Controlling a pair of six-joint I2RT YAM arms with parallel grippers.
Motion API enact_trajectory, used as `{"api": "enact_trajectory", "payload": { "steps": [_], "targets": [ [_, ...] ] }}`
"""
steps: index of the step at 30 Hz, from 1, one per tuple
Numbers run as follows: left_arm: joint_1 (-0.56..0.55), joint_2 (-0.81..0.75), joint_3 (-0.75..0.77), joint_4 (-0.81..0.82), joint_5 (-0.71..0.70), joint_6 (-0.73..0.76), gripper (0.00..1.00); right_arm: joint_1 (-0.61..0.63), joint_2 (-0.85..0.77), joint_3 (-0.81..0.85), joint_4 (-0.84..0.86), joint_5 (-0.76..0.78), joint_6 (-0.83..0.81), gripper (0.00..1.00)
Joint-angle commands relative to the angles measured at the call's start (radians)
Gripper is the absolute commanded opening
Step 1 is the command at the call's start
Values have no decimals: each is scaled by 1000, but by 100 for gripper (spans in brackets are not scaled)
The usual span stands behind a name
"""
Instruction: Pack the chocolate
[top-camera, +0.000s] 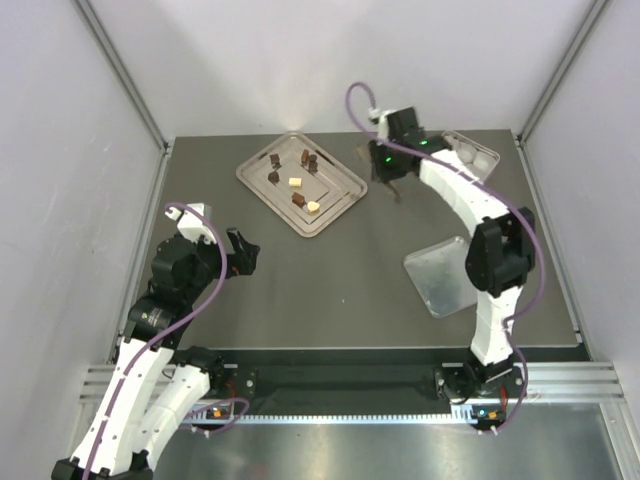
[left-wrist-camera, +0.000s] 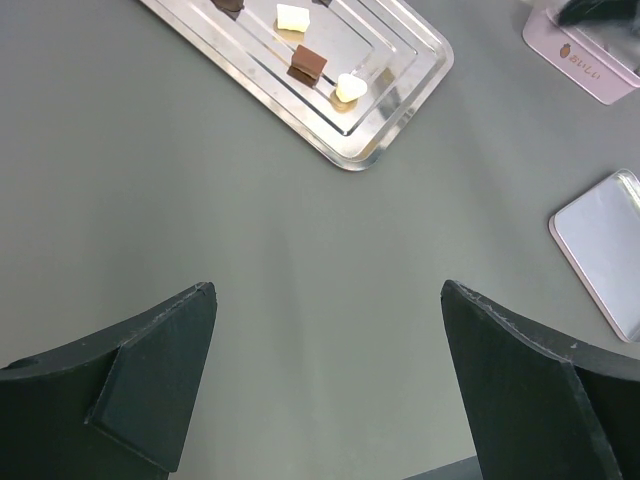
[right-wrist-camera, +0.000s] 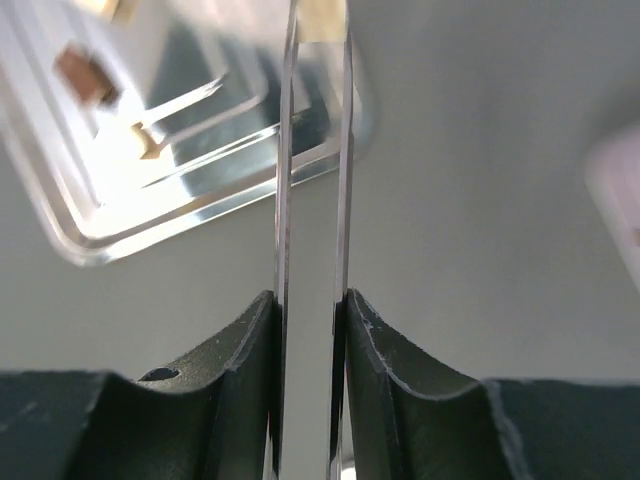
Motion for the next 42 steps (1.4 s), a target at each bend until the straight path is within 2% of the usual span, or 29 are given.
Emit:
{"api": "enact_trajectory", "payload": {
  "steps": [1,9,15,22,42],
  "targets": [
    [1,1,10,49,-2,8,99,-128,-155,63,29,28,50,30],
    [-1,1,8,52,7,7,99,-386,-230,15,40,111,142,28],
    [-1,1,8,52,12,8,99,-458,-197,15,40,159,155,29],
    [-1,1,8,54,12,8,99,-478,-143,17,35,246,136,29],
    [-1,2,8,55,16,7,99,-564,3,21,35,168,153,30]
  ]
}}
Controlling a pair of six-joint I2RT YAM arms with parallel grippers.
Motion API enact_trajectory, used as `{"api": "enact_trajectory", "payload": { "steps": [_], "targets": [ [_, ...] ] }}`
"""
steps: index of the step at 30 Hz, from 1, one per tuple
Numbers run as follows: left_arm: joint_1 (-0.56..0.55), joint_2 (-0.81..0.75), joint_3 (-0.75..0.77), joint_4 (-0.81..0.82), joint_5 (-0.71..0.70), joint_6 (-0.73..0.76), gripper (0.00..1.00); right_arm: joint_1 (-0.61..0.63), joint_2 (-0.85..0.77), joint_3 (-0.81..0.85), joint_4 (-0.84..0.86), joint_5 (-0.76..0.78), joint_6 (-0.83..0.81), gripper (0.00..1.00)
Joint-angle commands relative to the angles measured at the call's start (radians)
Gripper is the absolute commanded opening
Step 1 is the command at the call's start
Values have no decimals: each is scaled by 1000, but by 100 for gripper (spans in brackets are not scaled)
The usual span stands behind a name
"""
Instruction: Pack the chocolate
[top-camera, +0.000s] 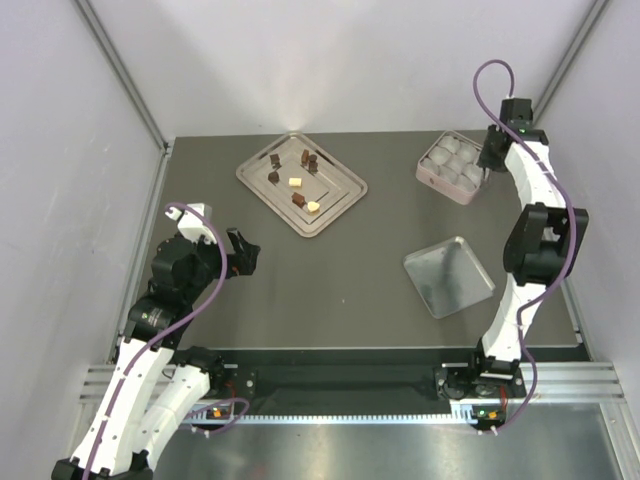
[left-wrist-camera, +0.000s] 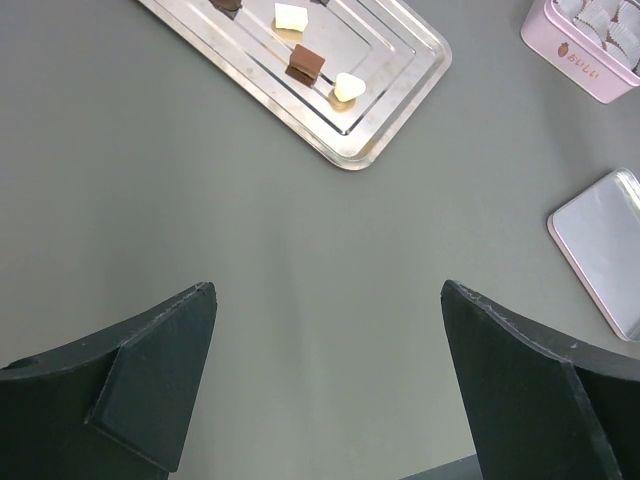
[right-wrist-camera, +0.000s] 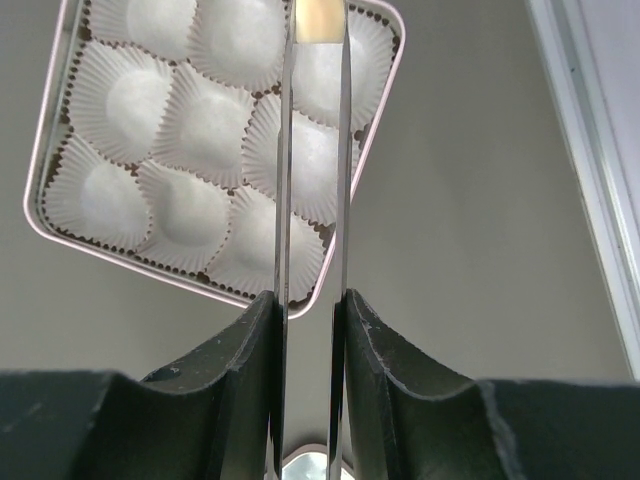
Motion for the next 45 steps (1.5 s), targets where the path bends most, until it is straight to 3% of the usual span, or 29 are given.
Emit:
{"api": "enact_trajectory", "payload": {
  "steps": [1,11,17,25,31,35,45],
  "targets": [
    [-1,2,8,54,12,8,99,-17,22,24,36,-14,2,30],
    [-1,-4,8,55,12,7,99,-23,51,4,38,3,2,34],
    [-1,-4,8,55,12,7,99,-23,34,1,38,9,5,42],
    [-1,-6,8,55,7,7,99,-1,-36,-5,30,-34,6,43],
    [-1,-6,8,55,-2,8,99,103,-124,-10,33,-118,-7,43],
    [-1,-9,10,52,-14,8,99,248,-188,-100,99,-261,-36,43],
    [-1,-14,10,51,-25,8,99,551,-216,-245,150,-365,-373,43]
  ]
}}
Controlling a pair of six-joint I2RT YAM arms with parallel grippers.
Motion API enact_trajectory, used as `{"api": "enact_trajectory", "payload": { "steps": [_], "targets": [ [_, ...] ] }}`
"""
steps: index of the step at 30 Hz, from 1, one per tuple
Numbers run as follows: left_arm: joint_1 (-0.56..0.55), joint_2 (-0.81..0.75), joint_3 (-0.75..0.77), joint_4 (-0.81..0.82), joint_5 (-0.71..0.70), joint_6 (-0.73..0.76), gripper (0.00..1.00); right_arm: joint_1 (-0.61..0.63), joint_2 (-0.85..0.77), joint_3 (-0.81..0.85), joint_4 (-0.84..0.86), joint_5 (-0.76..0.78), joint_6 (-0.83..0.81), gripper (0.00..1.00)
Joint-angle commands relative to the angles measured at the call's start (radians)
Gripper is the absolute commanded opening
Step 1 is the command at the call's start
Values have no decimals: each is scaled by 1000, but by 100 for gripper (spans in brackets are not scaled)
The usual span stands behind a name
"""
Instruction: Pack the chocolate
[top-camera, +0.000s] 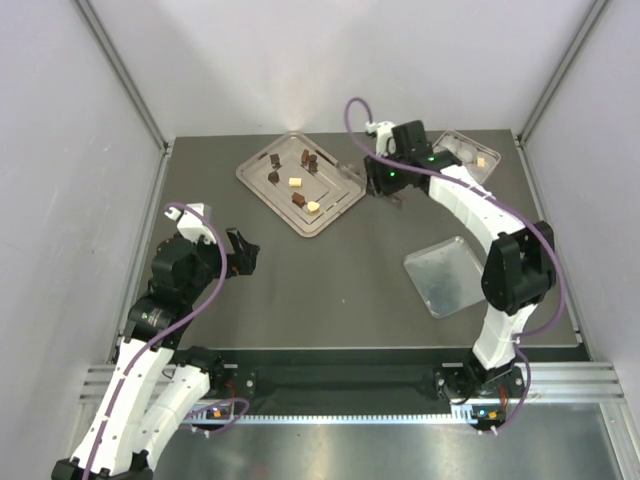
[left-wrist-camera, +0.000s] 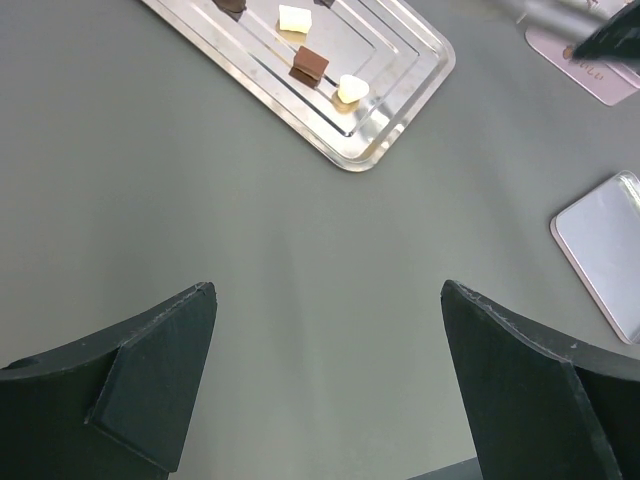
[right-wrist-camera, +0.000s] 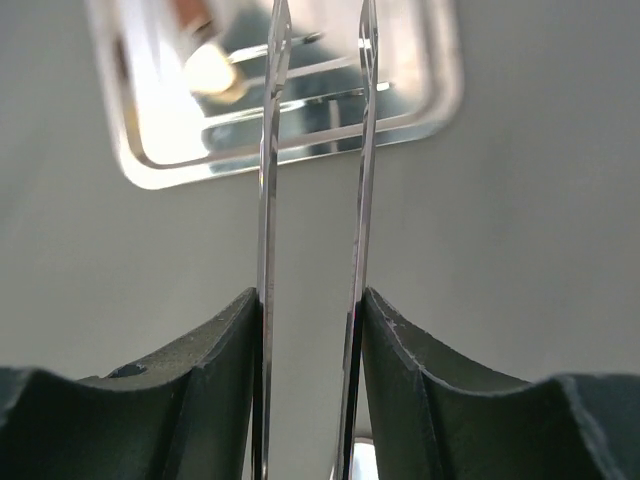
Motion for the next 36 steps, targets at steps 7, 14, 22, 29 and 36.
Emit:
{"api": "enact_trajectory", "payload": {
  "steps": [7,14,22,29,36],
  "targets": [
    [1,-23,12,49,-18,7,99,135,19,-42,63,-94,-234,48],
    [-1,-33,10,51,-18,5,99,170,68,-33,77,-58,-258,50],
    [-1,-33,10,54,-18,5,99,178,123,-11,91,-49,-268,50],
    [-1,-31,10,54,-17,7,99,178,162,6,94,-49,-272,50],
    [-1,-30,8,55,-15,7,99,178,191,29,94,-52,-269,49]
  ]
}}
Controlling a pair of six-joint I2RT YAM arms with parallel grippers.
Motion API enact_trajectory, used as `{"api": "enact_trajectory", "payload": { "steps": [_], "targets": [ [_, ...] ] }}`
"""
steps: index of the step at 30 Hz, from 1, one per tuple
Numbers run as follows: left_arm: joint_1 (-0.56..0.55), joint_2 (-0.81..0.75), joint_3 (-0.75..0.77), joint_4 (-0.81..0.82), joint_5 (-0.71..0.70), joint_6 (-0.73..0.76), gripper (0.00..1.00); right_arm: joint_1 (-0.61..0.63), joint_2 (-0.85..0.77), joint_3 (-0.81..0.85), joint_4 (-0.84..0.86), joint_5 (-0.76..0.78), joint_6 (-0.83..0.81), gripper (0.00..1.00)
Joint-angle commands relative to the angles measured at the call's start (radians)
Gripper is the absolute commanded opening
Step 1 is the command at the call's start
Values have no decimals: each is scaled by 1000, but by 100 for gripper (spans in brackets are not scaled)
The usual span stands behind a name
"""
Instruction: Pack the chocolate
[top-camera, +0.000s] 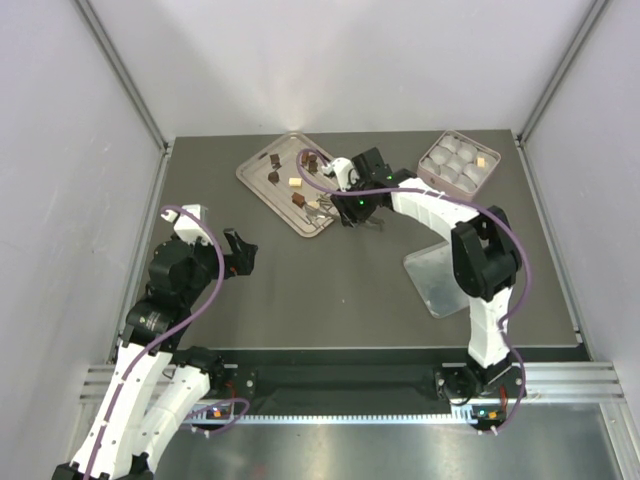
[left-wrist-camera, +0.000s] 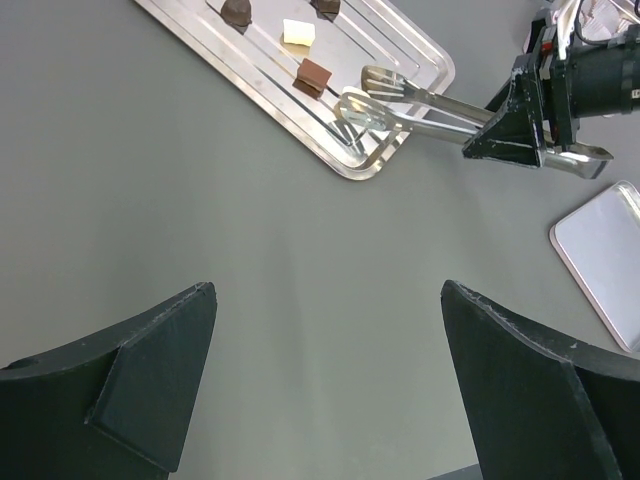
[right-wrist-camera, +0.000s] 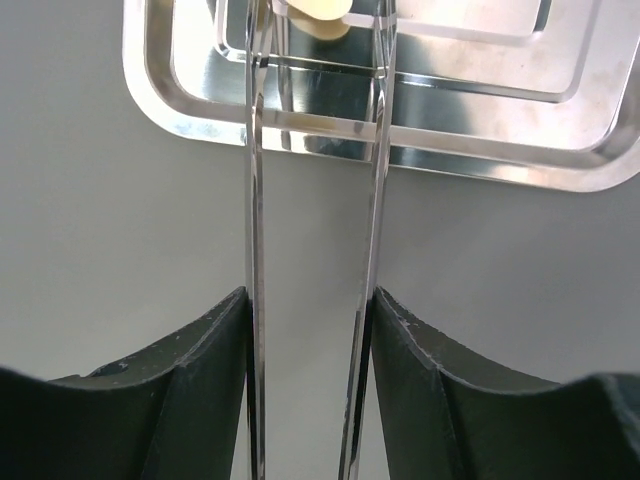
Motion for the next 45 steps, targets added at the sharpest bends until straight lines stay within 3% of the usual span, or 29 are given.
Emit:
{"api": "enact_trajectory", "payload": {
  "steps": [1,28,35,40,45],
  "targets": [
    [-1,-7,8,55,-2,7,99,15,9,63,46,-8,-15,48],
    [-1,-4,8,53,-3,7,99,15,-27,96,35,-1,26,37],
    [-1,-2,8,55,-2,5,99,-1,-60,185,-23,21,69,35],
    [-1,-2,8,53,-3,5,99,-37,-84,251,-89,117,95,33],
    [-1,1,8,53,3,5,99,-152,-112,296,-103,263,147,33]
  ]
}}
